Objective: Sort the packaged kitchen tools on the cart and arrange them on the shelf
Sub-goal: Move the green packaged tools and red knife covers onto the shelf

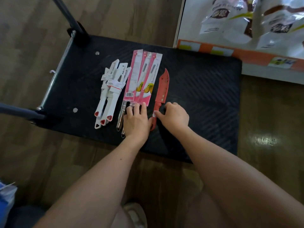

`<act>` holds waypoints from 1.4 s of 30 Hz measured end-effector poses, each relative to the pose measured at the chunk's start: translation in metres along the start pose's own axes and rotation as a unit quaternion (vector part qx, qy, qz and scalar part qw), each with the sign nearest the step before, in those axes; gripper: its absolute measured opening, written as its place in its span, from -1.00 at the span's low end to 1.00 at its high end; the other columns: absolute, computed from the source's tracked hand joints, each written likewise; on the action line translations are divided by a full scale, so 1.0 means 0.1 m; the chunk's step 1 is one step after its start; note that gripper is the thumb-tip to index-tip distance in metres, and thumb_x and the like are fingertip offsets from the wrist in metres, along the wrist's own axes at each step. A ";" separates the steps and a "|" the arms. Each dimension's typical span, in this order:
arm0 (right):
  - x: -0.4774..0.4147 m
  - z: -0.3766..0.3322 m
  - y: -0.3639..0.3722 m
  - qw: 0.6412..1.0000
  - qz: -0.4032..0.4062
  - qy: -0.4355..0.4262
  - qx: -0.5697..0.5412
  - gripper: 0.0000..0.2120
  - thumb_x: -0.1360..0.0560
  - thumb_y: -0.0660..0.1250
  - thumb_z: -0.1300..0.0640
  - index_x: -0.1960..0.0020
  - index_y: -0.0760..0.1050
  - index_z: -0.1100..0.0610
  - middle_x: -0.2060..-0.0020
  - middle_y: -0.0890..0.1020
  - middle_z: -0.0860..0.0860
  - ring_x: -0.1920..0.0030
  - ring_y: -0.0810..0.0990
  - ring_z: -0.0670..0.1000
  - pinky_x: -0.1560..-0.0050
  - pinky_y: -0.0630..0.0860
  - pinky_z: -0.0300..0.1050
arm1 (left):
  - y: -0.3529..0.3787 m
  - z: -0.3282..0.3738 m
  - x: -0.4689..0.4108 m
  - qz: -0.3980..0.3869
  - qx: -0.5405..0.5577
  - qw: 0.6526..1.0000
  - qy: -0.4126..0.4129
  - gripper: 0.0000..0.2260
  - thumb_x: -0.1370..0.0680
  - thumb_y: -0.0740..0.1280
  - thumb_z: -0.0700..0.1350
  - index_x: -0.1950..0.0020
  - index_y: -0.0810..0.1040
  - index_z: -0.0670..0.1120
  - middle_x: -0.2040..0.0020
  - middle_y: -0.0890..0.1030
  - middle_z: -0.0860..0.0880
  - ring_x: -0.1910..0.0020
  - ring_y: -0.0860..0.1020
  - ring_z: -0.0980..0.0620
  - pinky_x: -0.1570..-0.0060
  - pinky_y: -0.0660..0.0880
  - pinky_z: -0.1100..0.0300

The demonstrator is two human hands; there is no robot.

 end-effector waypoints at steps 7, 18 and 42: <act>-0.14 -0.09 0.04 1.000 -0.006 0.011 -0.016 -0.57 -0.46 0.31 -0.12 -0.13 0.38 0.18 -0.08 0.55 0.11 -0.10 0.54 0.15 0.06 0.44 -0.03 | 0.03 0.04 -0.14 0.002 0.030 0.999 0.013 -0.51 -0.61 0.16 -0.16 -0.49 0.05 -0.16 -0.40 0.23 -0.20 -0.34 0.27 -0.17 -0.22 0.36 0.06; -0.24 -0.02 0.10 0.982 -0.033 0.075 -0.172 -0.87 -0.42 0.37 0.13 0.16 0.48 0.19 0.09 0.64 0.11 0.06 0.62 0.10 0.12 0.56 -0.09 | -0.02 0.06 -0.20 0.001 0.075 0.997 -0.006 -0.54 -0.57 0.22 -0.27 -0.44 0.18 -0.16 -0.24 0.38 -0.21 -0.17 0.43 -0.16 -0.05 0.45 0.06; 1.00 -0.02 -2.82 0.947 0.058 0.090 -0.304 -0.92 -0.45 0.39 0.10 0.15 0.56 0.10 0.16 0.66 0.02 0.18 0.66 -0.02 0.03 0.62 -0.05 | -2.77 1.18 0.54 0.049 0.290 0.955 0.025 -0.71 -0.54 0.28 -0.20 -0.27 0.46 -0.17 -0.06 0.55 -0.12 -0.06 0.49 -0.02 0.05 0.29 0.34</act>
Point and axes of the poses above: each hand's wrist, its own x-axis away from the middle knuckle, its own y-axis out of the palm, z = x × y, the point moved 6 cm from there along -x, towards the middle knuckle
